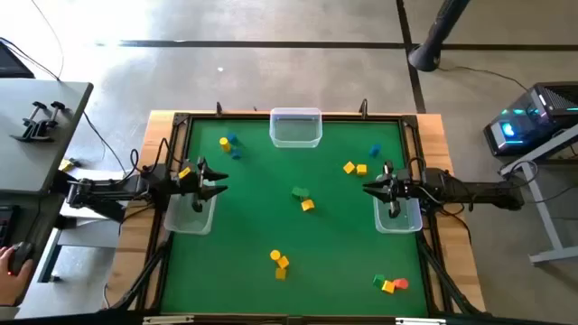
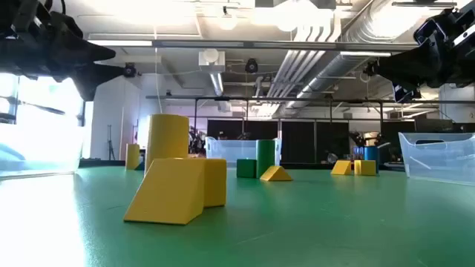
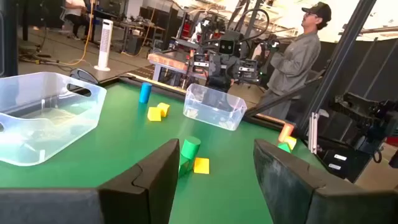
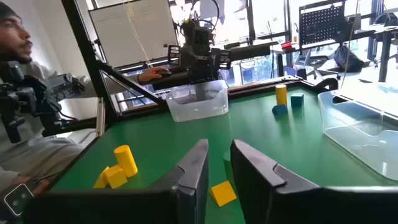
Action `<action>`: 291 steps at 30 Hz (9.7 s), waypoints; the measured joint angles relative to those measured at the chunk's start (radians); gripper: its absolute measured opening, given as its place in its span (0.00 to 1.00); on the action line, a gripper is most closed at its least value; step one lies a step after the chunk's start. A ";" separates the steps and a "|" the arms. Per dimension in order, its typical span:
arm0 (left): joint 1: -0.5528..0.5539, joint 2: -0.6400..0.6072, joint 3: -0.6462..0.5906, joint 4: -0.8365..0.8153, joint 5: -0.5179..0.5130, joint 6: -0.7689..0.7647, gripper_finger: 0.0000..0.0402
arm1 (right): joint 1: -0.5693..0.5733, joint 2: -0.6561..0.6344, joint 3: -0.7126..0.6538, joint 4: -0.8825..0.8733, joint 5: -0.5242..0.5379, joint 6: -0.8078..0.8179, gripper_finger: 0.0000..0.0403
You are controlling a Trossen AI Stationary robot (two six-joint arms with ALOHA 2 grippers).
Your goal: Sort blocks by size
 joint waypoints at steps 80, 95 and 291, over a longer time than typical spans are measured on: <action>-0.001 0.000 0.000 0.077 -0.017 -0.087 0.47 | 0.097 0.187 0.000 0.471 0.243 0.136 0.17; -0.001 0.000 0.000 0.068 -0.203 -0.005 0.47 | -0.003 0.532 0.389 0.023 0.362 0.115 0.17; -0.001 0.000 0.000 0.158 -0.255 0.088 0.47 | -0.176 1.256 0.813 -1.296 0.037 0.489 0.49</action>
